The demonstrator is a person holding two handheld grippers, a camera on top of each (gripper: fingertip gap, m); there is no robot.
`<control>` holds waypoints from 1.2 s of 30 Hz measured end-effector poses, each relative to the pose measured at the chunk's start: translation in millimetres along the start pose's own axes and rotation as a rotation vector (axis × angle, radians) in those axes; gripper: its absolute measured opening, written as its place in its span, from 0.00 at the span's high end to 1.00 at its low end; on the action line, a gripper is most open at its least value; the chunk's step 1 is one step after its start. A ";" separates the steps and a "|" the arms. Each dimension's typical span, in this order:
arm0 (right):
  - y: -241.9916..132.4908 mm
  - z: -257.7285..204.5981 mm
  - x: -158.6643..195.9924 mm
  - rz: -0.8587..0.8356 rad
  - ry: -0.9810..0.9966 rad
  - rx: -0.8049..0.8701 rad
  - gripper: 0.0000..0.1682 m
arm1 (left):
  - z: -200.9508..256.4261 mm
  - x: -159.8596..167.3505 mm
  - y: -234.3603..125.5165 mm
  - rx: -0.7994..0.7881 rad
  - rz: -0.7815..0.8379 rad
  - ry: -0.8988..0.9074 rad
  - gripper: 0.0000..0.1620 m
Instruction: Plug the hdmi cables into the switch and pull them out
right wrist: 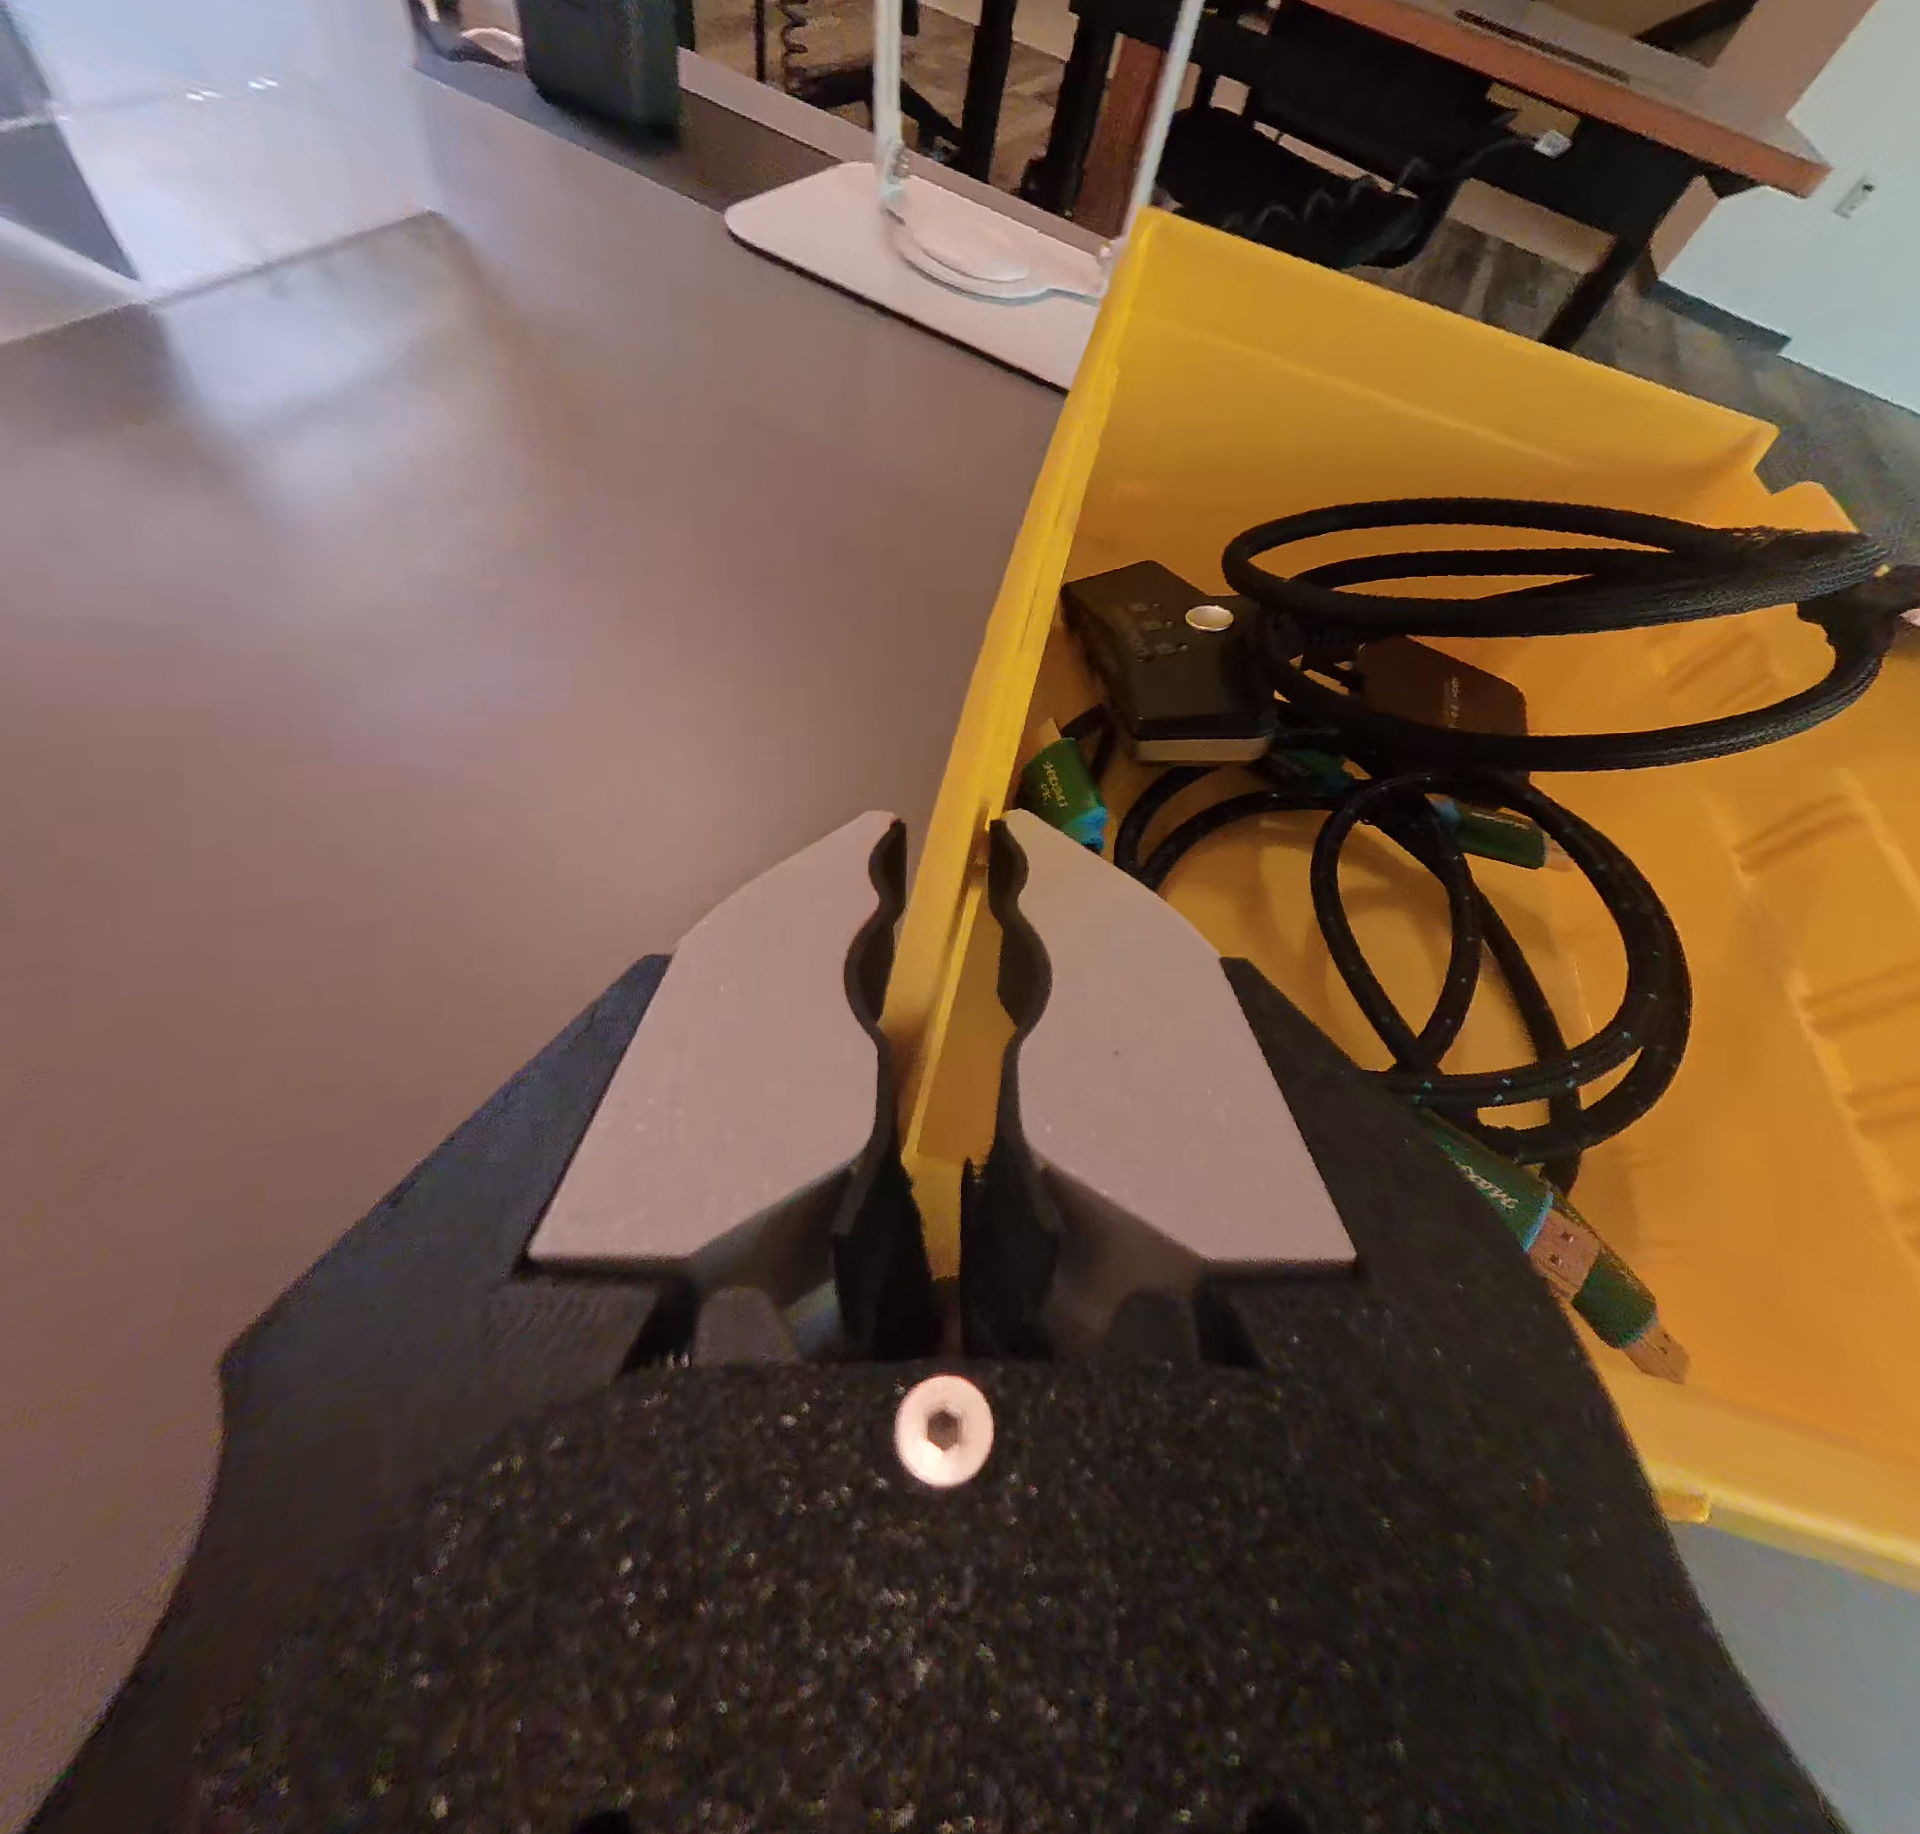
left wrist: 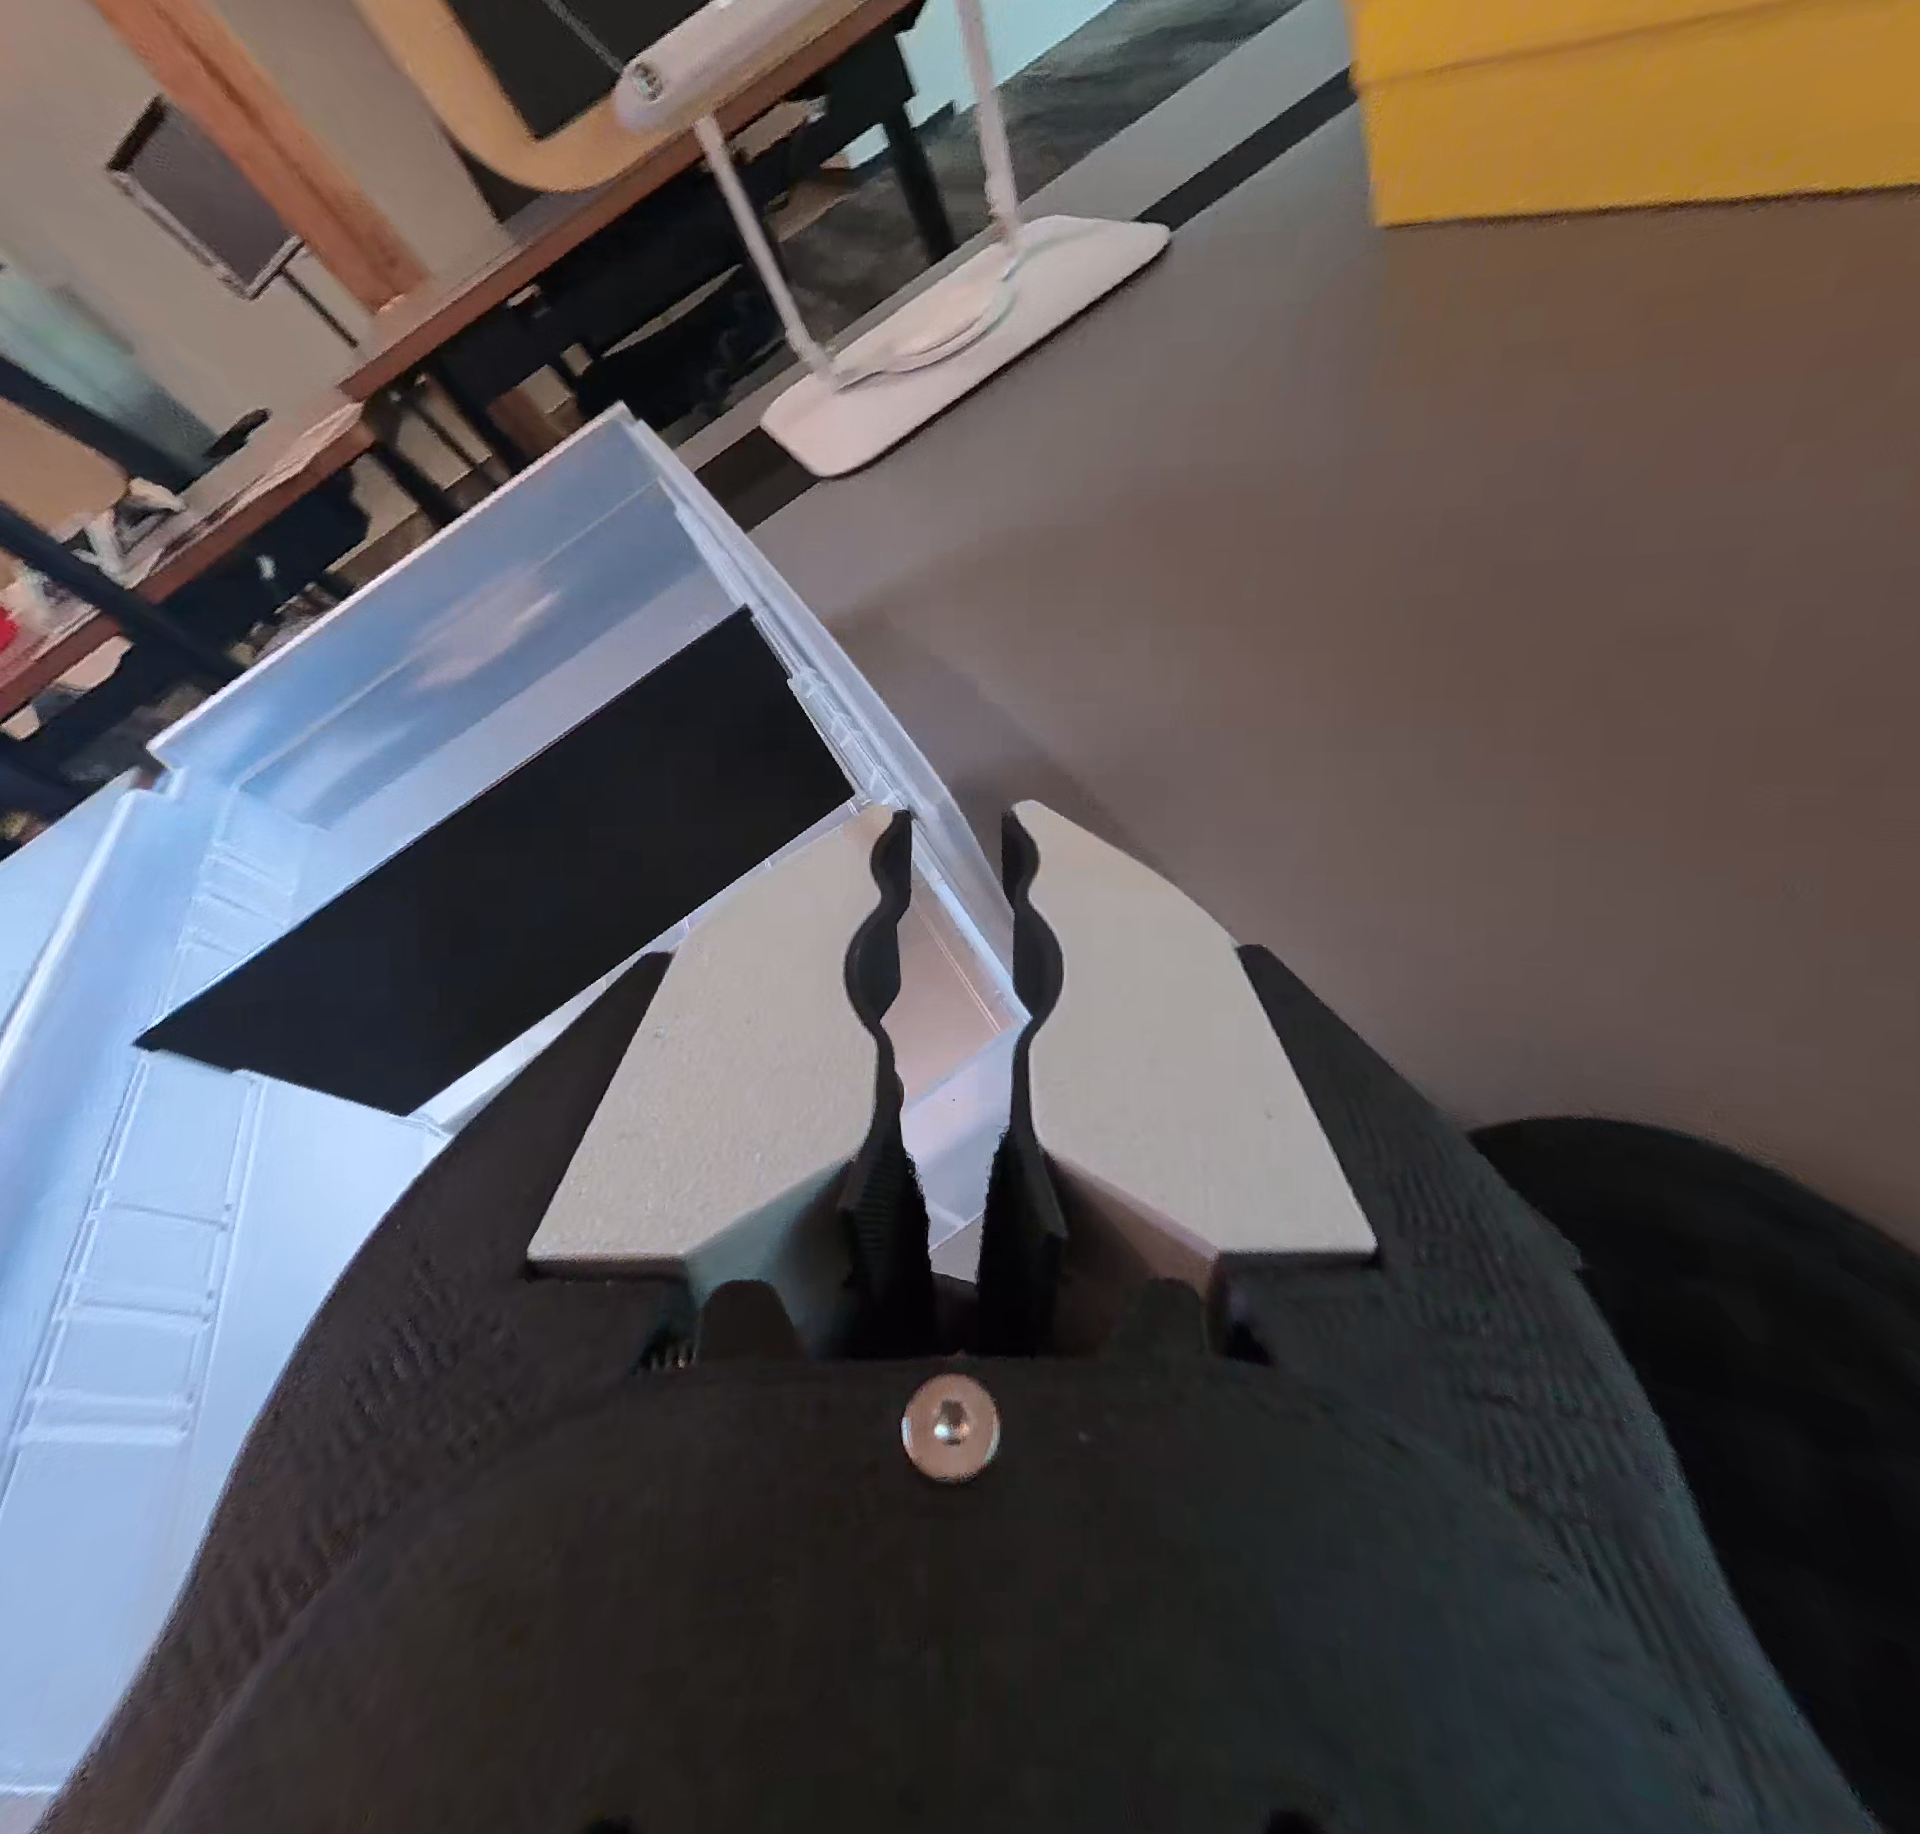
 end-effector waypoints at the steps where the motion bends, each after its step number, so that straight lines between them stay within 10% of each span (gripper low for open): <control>1: 0.7 -9.5 -2.9 0.003 -0.012 -0.015 0.91 | 3.8 -3.4 4.7 0.023 0.012 0.008 0.89; 8: 7.2 -78.1 -24.4 0.062 -0.069 -0.150 0.86 | 20.8 -18.2 21.9 0.084 0.084 0.061 0.88; 12: -8.2 -128.8 -30.0 0.132 -0.245 -0.426 0.56 | 28.0 -46.3 0.6 -0.076 0.365 0.139 0.72; 18: -44.8 -64.8 -88.0 0.533 0.029 -0.216 0.50 | 75.5 -85.1 -23.0 0.091 0.675 -0.106 0.70; 23: -48.8 61.9 -47.8 0.367 0.117 0.430 0.54 | 124.5 -94.3 4.2 0.366 0.560 -0.290 0.54; 28: -3.9 41.0 22.9 -0.088 0.037 0.142 0.44 | 145.7 -86.8 20.6 0.379 0.456 -0.236 0.49; 33: -9.2 22.1 13.8 -0.069 -0.016 0.070 0.71 | 134.8 -85.5 33.7 0.287 0.397 -0.243 0.42; 36: -2.4 23.6 7.9 -0.021 0.069 0.103 0.61 | 127.4 -84.6 49.2 0.243 0.355 -0.285 0.36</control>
Point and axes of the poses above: each gripper's, where its closed fingertips meet, y out along the fingers, x out of its underside, z = x × y across the jaws, the point moved 3 cm from there along -y, back along the fingers, and after that the axes turned 8 degrees about x, right-handed, at the moved point
